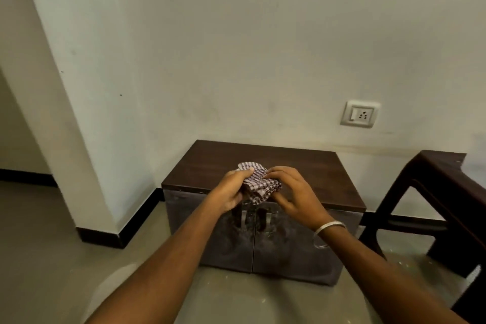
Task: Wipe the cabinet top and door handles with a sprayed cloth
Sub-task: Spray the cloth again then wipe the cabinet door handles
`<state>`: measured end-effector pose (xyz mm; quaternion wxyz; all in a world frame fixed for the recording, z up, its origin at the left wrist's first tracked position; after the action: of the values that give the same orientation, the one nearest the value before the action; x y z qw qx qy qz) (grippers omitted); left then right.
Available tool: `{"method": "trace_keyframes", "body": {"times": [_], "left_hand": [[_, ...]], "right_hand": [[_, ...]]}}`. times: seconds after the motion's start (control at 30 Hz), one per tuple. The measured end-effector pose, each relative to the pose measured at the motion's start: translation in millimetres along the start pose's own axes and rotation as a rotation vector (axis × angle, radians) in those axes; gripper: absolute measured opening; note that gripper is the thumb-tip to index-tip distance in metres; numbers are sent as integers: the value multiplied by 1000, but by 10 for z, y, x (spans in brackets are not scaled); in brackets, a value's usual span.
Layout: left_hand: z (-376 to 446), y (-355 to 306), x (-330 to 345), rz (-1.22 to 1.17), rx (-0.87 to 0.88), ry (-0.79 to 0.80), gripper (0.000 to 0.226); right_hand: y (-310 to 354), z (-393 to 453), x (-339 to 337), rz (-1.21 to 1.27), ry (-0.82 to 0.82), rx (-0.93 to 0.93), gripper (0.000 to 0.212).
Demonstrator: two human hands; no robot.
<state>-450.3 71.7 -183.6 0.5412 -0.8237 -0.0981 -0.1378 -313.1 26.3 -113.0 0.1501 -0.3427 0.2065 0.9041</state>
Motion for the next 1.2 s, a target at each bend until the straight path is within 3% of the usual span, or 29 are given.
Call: {"method": "trace_keyframes", "body": {"times": [0.17, 0.27, 0.37, 0.47, 0.67, 0.8, 1.07, 1.2], "left_hand": [[172, 687, -179, 34, -150, 36, 26], [288, 1056, -411, 159, -174, -167, 30], [350, 1237, -688, 84, 4, -409, 25], [362, 1437, -669, -42, 109, -344, 36], [619, 1762, -399, 169, 135, -131, 34], [809, 1828, -414, 133, 111, -173, 35], [928, 1614, -496, 10, 248, -345, 25], [960, 1646, -495, -72, 156, -390, 30]], "right_hand": [[-175, -317, 422, 231, -90, 121, 28], [-306, -569, 709, 313, -119, 210, 26], [-453, -862, 1029, 389, -113, 328, 26], [-637, -1181, 1294, 437, -150, 456, 22], [-1063, -1726, 1623, 510, -366, 745, 24], [-1280, -1778, 1678, 528, -515, 856, 28], [-1365, -1531, 1517, 401, -694, 823, 21], [-1386, -1428, 1477, 375, -740, 879, 15]]}}
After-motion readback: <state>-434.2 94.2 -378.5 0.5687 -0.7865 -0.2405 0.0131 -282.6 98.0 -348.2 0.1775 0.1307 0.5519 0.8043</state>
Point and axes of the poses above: each hand's wrist, its own z-axis towards the middle knuckle, its own x-axis out of the palm, y = z × x, the point moved 10 cm from there along z, towards the middle knuckle, and after that the axes turned 9 degrees about -x, right-handed, at the moved point
